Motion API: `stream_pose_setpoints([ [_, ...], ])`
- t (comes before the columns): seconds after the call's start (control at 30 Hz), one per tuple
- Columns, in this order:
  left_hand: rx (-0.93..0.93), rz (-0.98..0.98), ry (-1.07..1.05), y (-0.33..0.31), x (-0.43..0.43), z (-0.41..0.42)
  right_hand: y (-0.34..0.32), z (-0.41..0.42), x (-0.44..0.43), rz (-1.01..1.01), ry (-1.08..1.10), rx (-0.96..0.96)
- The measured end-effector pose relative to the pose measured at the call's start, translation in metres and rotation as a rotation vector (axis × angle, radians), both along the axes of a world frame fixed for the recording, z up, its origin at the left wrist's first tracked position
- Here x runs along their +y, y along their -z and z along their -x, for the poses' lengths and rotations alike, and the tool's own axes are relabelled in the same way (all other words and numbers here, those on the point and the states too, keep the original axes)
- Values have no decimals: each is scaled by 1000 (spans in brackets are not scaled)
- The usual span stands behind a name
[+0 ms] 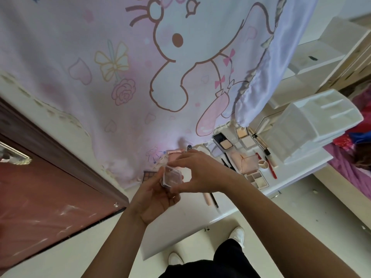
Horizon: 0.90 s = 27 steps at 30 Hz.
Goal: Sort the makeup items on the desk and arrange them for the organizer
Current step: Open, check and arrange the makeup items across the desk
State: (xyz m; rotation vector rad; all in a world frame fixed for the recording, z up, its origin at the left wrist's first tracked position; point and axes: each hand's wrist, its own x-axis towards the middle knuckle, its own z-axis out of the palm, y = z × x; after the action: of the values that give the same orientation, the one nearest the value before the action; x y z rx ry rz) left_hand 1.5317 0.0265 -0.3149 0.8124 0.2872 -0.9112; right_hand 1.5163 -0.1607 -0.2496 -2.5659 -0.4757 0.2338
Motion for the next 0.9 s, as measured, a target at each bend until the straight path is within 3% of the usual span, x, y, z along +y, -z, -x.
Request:
stream_pose_setpoints([
  [0.23, -69, -51, 13, 0, -2, 1, -6, -5, 7, -14, -41, 40],
  [0.47, -90, 23, 42, 8, 0, 3, -7, -3, 9, -24, -97, 43],
  [0.67, -13, 59, 1, 6, 2, 2, -9, -7, 5, -168, -93, 119],
  [0.9, -47, 19, 36, 3, -1, 2, -6, -8, 2, -146, -62, 49],
])
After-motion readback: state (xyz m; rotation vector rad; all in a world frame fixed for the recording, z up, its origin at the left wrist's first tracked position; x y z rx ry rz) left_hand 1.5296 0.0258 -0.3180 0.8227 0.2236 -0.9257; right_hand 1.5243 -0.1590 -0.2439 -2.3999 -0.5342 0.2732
